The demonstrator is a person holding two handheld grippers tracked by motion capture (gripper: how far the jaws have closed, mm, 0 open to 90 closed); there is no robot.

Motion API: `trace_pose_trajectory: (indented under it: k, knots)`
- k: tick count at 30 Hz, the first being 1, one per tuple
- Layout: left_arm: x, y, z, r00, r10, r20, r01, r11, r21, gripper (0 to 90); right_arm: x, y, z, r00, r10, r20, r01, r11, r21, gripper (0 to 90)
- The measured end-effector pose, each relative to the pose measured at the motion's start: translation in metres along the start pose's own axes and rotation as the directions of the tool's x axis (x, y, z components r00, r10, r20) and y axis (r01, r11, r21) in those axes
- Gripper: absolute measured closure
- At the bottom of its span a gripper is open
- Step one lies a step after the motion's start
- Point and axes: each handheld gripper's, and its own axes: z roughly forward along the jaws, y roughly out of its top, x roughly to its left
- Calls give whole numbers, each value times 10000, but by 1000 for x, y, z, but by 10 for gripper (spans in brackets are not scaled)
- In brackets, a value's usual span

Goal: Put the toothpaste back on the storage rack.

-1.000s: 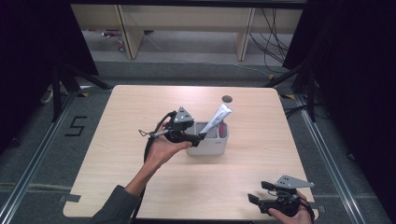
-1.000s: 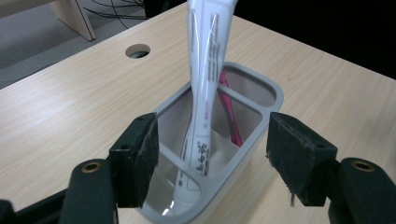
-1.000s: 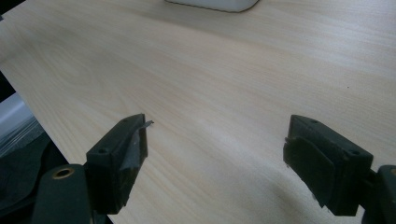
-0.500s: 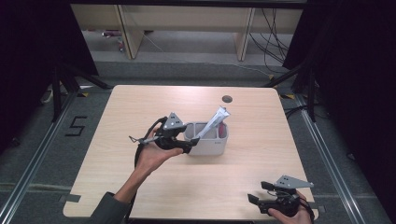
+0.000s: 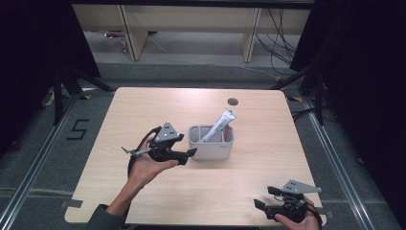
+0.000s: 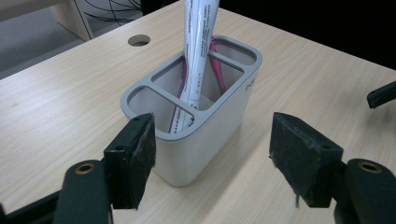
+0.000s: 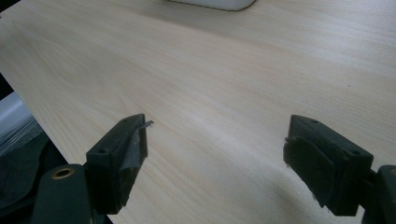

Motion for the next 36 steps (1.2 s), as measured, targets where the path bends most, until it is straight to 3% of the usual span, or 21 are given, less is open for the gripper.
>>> trace_pose_trajectory:
  k: [7, 10, 11, 16, 20, 23, 28, 29, 36]
  knots:
    - [0, -9, -8, 9999, 123, -3, -123, 9997, 200, 280, 0, 0, 0, 10000, -9, -21, 9, 10000, -13, 216]
    - [0, -14, -11, 9998, 202, -20, -201, 9994, 299, 277, 2, 0, 0, 9995, 234, -222, -233, 9997, 59, 216]
    - [-1, -16, -10, 10000, 68, -48, -67, 9998, 190, 277, 1, 0, 0, 10000, 16, -29, -16, 10000, 4, 216]
    - [0, -22, -11, 9998, 187, 3, -187, 9995, 261, 277, 1, 0, 1, 10000, -14, -62, 14, 10000, -43, 216]
    - [-2, -29, -10, 10000, 32, 74, -34, 9997, 229, 271, 1, 0, 1, 10000, 5, -63, -5, 10000, -26, 216]
    - [-3, -33, -10, 9997, 222, 110, -227, 9985, 496, 266, 1, 0, 1, 10000, -6, -51, 6, 10000, -22, 216]
    - [-6, -38, -9, 9997, -13, 229, 9, 9999, 172, 241, 1, 0, 1, 10000, 1, -55, -1, 10000, -23, 216]
    - [-5, -39, -10, 9993, 155, 329, -164, 9995, 282, 234, 1, 0, 1, 10000, -16, -57, 16, 10000, -40, 215]
    - [-10, -52, -13, 9990, -133, 433, 128, 9999, 107, 183, 2, 0, 1, 9998, 125, -182, -126, 9999, -27, 215]
